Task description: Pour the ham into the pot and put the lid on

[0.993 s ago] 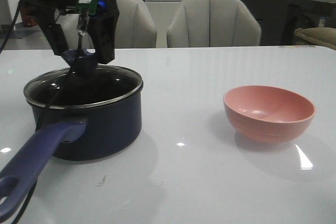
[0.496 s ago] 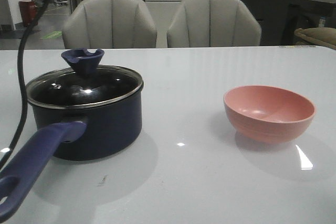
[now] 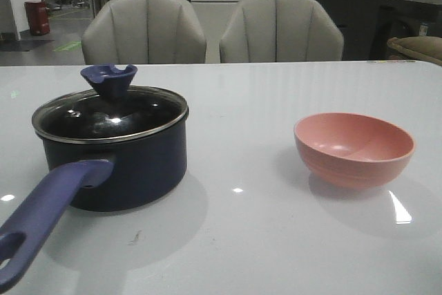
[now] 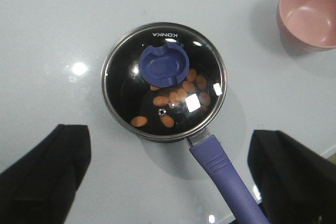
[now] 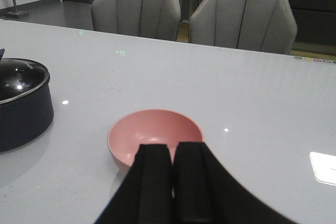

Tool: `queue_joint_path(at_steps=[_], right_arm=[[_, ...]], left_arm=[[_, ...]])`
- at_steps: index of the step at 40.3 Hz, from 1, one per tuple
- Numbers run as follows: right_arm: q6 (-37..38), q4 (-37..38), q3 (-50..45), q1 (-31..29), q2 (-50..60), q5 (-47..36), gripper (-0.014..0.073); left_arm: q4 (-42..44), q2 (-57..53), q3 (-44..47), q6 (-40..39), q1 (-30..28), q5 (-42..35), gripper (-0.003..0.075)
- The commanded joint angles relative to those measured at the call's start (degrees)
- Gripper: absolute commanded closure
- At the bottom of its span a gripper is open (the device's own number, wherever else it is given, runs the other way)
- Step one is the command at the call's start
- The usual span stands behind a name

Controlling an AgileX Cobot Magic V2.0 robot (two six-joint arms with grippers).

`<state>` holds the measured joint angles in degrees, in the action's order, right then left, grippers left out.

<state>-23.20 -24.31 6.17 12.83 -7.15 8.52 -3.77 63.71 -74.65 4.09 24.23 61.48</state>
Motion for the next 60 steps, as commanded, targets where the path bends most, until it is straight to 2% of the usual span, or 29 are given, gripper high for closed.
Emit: queue_joint_path(at_steps=[1,9,16,29,39,42,44,50,53,60], right_arm=[[-0.5,-0.3,1.5,0.0,-0.5,-4.4,0.0444],[-0.5,-0.3,1.5,0.0,-0.5,-4.4,0.0444],[-0.5,-0.3,1.5,0.0,-0.5,-4.4,0.0444],[-0.5,-0.3,1.5,0.0,-0.5,-4.4,0.0444],[-0.5,-0.3,1.5,0.0,-0.5,-4.4,0.0444],[-0.5,-0.3,1.5,0.0,-0.5,-4.4,0.0444],[-0.5,-0.3,1.5,0.0,-0.5,-4.4,0.0444],[-0.5,-0.3,1.5,0.0,-0.5,-4.4,0.0444],[-0.5,-0.3,1.5,0.0,-0.5,-4.4,0.0444],[-0.5,-0.3,1.5,0.0,-0.5,-4.4,0.0444]], left_arm=[[-0.5,-7.6,5.5,0.0,0.1,-10.7,0.0082],[-0.6,-22.7,20.7,0.0,0.1,-23.6,0.0082],[-1.1,-37.9,31.7,0.0,0.1,-30.6,0.0082],[-0.6,-63.1,48.1,0.0,0.1,-34.1,0.0082],[-0.9,-63.5,54.6,0.0,0.1,-35.2,0.009],[-0.9,-63.5,55.1,0.0,0.1,-36.7,0.0152],[-0.9,-63.5,55.1,0.0,0.1,-37.2,0.0237],[-0.9,-63.5,55.1,0.0,0.1,-37.5,0.0624],[-0.9,-63.5,55.1,0.0,0.1,-37.5,0.0582],[-0.9,-63.5,55.1,0.0,0.1,-37.5,0.0589]])
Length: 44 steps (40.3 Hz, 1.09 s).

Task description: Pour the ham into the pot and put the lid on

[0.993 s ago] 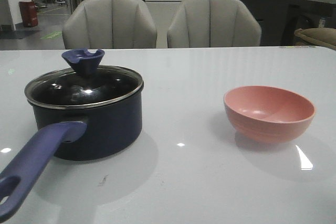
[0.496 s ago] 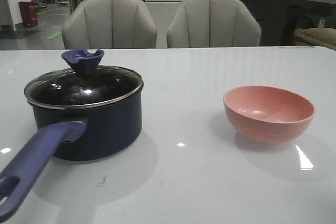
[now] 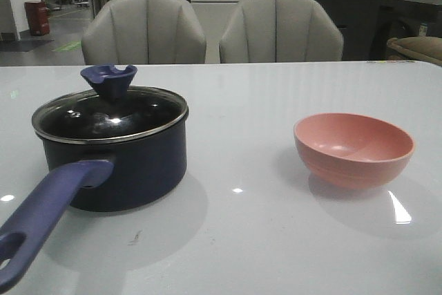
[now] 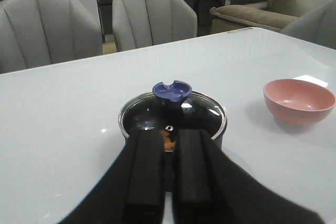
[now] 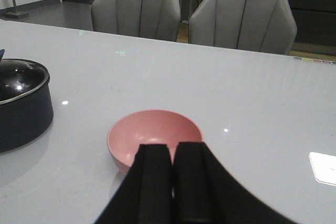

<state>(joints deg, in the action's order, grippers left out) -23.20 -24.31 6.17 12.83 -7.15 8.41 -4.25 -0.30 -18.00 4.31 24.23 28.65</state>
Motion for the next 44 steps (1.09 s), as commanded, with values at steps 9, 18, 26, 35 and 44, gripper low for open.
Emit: queue_joint_path(at_steps=[9,18,26,35,44], right_arm=[[-0.5,-0.3,1.5,0.0,-0.5,-4.3,0.0444],[-0.5,-0.3,1.5,0.0,-0.5,-4.3,0.0444],[-0.5,-0.3,1.5,0.0,-0.5,-4.3,0.0444],[-0.5,-0.3,1.5,0.0,-0.5,-4.4,0.0444],[-0.5,-0.3,1.5,0.0,-0.5,-4.3,0.0444]], left_arm=[[-0.4,0.5,-1.5,-0.2,0.1,-4.7,0.0589],[-0.3,0.5,0.2,-0.2,-0.3,-5.3,0.0589],[-1.2,0.2,7.6,-0.4,-9.5,-13.6,0.0589],[-1.6,-1.2,17.3,-1.0,-18.9,-28.1,0.0589],[-1.5,-1.2,19.5,-1.0,-19.8,-30.4,0.0589]])
